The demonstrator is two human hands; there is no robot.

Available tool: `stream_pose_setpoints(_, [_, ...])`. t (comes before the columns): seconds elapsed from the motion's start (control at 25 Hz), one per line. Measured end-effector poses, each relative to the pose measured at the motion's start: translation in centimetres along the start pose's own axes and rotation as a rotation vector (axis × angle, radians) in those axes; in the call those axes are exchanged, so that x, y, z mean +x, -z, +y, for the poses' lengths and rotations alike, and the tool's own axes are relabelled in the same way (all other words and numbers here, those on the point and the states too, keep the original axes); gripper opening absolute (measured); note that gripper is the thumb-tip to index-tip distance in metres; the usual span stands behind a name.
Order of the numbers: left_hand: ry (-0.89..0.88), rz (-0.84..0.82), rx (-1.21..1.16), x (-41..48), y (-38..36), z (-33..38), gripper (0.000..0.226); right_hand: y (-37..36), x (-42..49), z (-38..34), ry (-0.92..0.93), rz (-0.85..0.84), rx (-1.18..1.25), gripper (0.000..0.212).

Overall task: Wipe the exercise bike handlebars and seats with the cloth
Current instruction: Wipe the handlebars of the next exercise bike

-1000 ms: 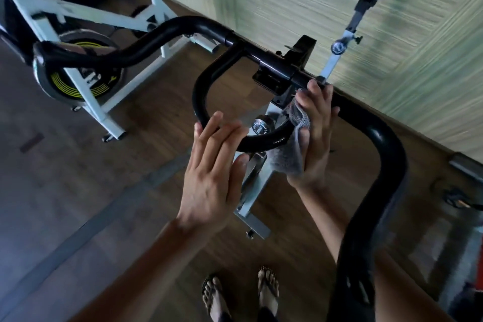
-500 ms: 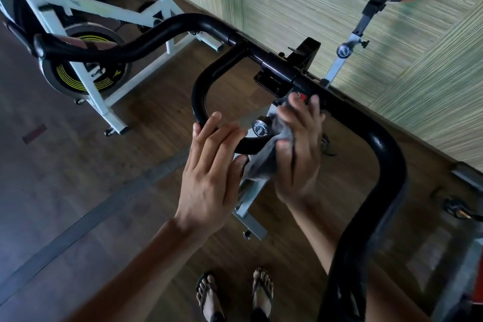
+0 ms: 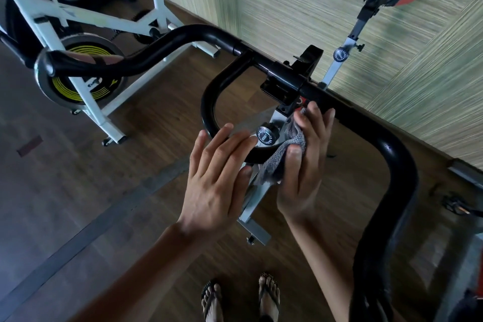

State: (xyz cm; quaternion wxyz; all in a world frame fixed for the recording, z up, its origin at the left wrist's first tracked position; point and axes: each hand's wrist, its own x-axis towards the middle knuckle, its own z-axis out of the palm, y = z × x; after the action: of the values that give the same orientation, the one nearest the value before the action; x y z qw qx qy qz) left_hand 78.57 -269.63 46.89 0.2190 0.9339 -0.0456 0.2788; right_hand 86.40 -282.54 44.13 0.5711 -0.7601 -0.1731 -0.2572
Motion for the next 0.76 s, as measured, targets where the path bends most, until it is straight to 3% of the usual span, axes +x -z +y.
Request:
stream_pose_setpoints(0.36, [-0.147, -0.072, -0.152, 1.2, 1.0, -4.4, 0.041, -2.6, -1.7, -4.8, -0.467, 0.208, 0.03, 0.051])
stream_pose_setpoints(0.56, [-0.19, -0.14, -0.266, 2.7, 3.0, -5.8, 0.035, -3.2, -1.0, -7.1, -0.538, 0.304, -0.109, 0.048])
stream_pose_setpoints(0.76, [-0.177, -0.211, -0.301, 3.7, 5.2, -5.0, 0.032, -1.8, -1.7, -10.5, -0.57, 0.275, -0.174, 0.044])
